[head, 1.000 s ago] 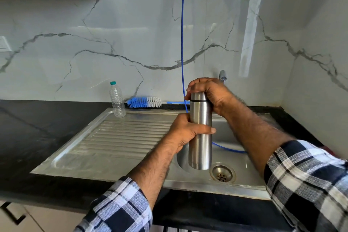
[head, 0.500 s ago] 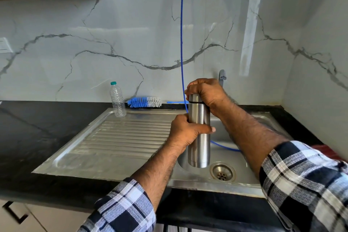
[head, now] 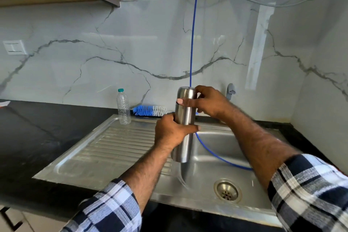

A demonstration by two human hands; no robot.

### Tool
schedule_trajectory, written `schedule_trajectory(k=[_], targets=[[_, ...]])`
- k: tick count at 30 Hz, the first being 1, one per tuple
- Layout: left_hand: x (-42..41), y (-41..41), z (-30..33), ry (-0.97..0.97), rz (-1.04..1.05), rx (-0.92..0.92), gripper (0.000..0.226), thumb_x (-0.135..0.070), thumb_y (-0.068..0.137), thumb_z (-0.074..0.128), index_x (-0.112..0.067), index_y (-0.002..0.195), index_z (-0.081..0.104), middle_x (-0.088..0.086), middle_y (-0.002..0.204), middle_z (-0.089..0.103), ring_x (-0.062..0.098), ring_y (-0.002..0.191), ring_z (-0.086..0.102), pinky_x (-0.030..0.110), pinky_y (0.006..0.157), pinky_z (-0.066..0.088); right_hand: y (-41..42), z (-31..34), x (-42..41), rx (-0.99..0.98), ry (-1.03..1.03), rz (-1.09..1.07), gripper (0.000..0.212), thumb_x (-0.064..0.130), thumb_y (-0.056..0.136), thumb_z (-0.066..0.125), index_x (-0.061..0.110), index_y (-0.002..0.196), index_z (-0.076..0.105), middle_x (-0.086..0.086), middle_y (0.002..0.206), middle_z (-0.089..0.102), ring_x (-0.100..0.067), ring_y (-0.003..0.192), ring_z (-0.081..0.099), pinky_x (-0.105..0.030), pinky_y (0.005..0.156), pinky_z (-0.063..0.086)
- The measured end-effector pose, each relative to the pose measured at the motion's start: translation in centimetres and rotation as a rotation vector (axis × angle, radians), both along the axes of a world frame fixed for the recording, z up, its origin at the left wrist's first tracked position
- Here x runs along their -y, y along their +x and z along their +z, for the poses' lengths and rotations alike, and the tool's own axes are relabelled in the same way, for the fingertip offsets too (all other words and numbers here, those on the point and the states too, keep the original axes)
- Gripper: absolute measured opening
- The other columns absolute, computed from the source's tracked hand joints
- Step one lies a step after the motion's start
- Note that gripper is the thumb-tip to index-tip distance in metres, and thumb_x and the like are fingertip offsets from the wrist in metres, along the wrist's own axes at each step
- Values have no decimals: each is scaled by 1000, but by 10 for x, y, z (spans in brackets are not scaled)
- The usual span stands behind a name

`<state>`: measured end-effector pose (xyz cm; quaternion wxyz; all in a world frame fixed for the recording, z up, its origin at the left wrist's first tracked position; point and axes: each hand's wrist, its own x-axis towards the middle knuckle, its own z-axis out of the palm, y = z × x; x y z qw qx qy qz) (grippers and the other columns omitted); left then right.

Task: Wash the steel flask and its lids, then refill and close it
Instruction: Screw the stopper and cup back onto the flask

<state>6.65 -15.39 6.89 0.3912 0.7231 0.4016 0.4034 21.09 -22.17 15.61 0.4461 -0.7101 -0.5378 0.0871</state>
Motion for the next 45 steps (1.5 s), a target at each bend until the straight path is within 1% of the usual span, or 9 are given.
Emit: schedule_trajectory(k=[3,8,11,14,17,23,30,42,45], targets=[[-34,-13,7,42,7,-35,59,-59,46,100,-28,84,68,-12,77,75,8,74,73,30,67,60,-12,5,-30,61,59,33,67,80,61,85,18,82,70,0,74,73,-23,72,72,-48,77,64],[-96,-36,9,48,-58,-67,76,-64,48,99,-27,106,67,-12,99,73,9,92,71,31,76,58,-28,0,-91,33,157,34,60,71,66,87,18,70,60,7,61,55,-13,57,50,-34,61,46],[-137,-52,16,0,-113,-7,82,-52,54,101,-27,122,62,-7,116,71,16,106,69,41,90,60,-32,3,-123,38,142,76,53,66,70,88,17,77,69,3,69,67,-16,64,62,-33,64,51],[-174,-68,25,-70,-255,33,65,-30,68,97,-20,123,64,-1,120,75,22,115,71,48,101,57,-24,12,-153,-33,98,236,29,38,77,93,17,91,78,3,79,73,-12,73,66,-33,72,52],[-205,-74,28,-115,-299,28,64,-12,73,94,-14,127,60,4,116,79,23,113,73,53,107,54,-11,19,-182,-115,47,368,36,22,80,88,7,111,78,-2,89,73,-13,84,67,-33,72,54],[-243,-42,12,-6,-183,42,59,-15,75,95,-18,126,67,3,107,81,22,98,79,53,96,62,5,6,-240,-207,38,428,44,26,84,81,11,125,71,-15,113,75,-22,101,72,-42,85,61],[-280,-23,-13,29,-28,-47,81,-45,55,98,-29,126,62,-4,114,77,19,102,75,50,93,63,0,-26,-282,-16,145,240,45,45,76,94,20,108,77,3,96,73,-21,96,72,-48,89,62],[-308,-12,-33,28,5,-83,72,-33,67,99,-24,127,60,1,116,76,21,104,73,49,95,62,4,-48,-316,80,136,142,59,47,79,91,17,127,73,6,107,70,-11,98,64,-12,73,42],[-313,-15,-34,26,-22,-80,69,-32,66,99,-27,123,61,-1,114,76,20,104,74,49,94,62,3,-52,-319,89,141,133,69,52,77,91,16,132,70,5,114,70,-10,102,64,-11,73,41]])
